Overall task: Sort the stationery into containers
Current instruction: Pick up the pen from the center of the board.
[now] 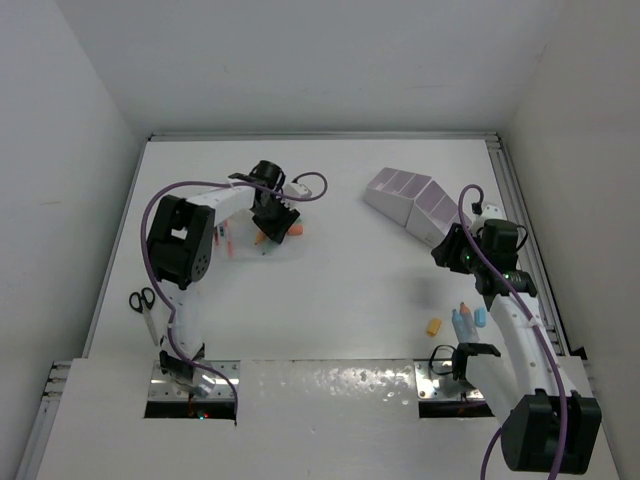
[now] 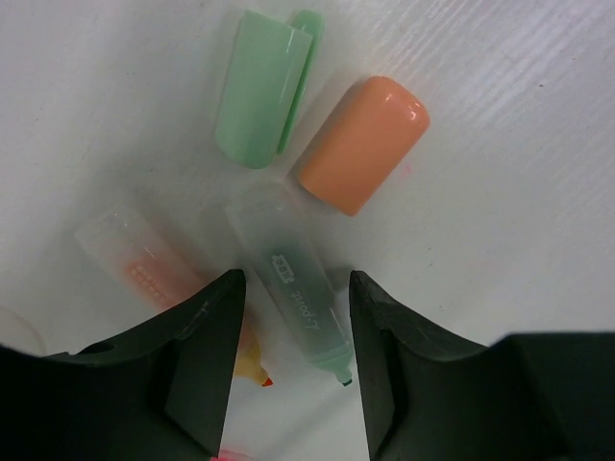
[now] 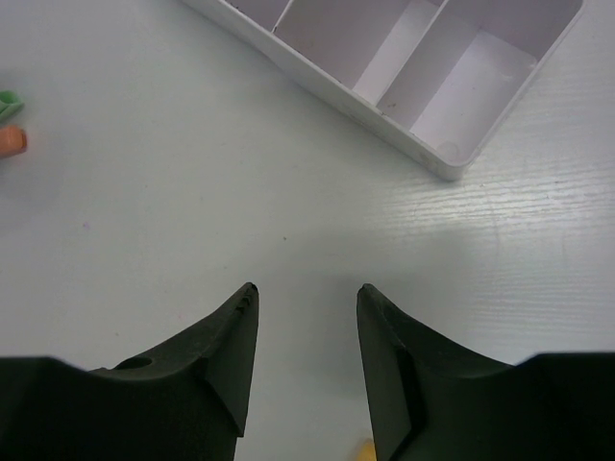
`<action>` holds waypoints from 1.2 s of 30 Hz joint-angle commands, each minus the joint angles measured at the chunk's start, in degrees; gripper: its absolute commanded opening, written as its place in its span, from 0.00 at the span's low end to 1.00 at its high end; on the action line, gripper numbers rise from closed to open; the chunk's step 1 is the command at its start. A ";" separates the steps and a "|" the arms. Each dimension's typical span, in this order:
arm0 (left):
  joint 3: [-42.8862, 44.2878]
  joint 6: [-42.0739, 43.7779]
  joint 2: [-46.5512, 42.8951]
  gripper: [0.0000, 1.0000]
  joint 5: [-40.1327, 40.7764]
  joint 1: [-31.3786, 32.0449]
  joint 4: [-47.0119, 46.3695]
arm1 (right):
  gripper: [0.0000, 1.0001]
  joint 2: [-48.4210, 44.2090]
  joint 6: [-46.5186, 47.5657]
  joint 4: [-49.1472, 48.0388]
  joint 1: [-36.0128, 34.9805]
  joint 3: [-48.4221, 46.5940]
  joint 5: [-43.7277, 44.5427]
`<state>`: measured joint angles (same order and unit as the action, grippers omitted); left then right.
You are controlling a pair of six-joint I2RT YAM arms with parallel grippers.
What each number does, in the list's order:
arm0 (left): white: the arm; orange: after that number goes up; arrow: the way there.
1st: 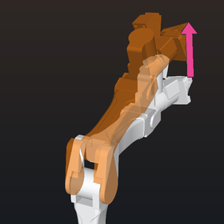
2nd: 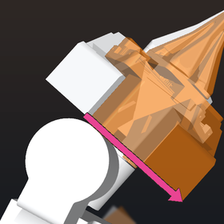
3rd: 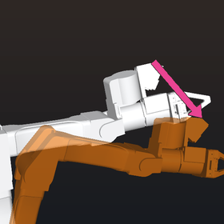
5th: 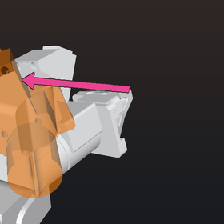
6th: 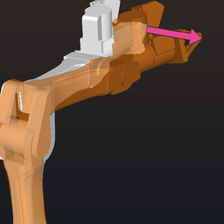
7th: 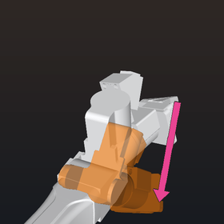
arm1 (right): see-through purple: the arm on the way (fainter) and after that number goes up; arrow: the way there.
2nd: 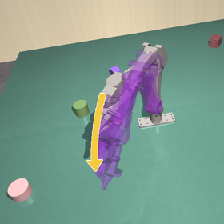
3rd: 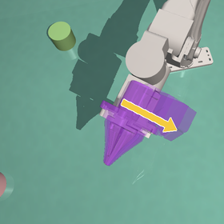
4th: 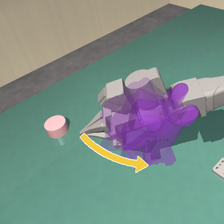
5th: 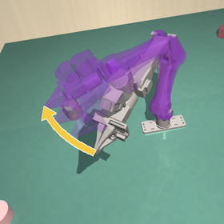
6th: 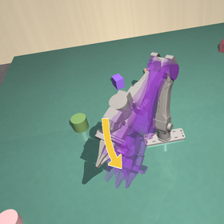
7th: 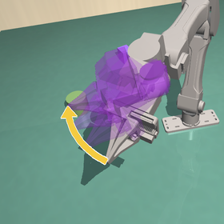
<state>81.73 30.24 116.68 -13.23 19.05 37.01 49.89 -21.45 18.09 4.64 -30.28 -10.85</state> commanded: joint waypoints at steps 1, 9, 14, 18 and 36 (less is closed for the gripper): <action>-0.52 -1.85 0.65 0.44 2.51 1.17 -2.73 | 0.46 -0.67 0.18 -0.69 -0.42 -0.74 0.39; -0.35 -3.87 1.44 0.28 0.84 1.69 -2.74 | 0.46 -0.67 0.36 -0.42 -0.43 -1.45 0.48; 0.88 -5.72 1.88 0.15 -1.87 0.82 -2.21 | 0.45 -0.49 0.36 -0.42 -0.42 -1.62 0.39; 6.05 -7.64 2.76 0.00 -3.81 -0.15 0.24 | 0.45 -0.05 0.27 -0.07 -0.78 -2.58 0.39; 22.24 3.21 -10.68 0.00 -18.57 -0.69 2.01 | 0.45 17.58 -13.14 -22.72 -16.77 -18.84 -2.84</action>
<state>102.35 25.63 110.98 -25.45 16.45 40.07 63.53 -27.46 8.84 -9.76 -43.75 -11.00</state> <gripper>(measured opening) 0.260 0.444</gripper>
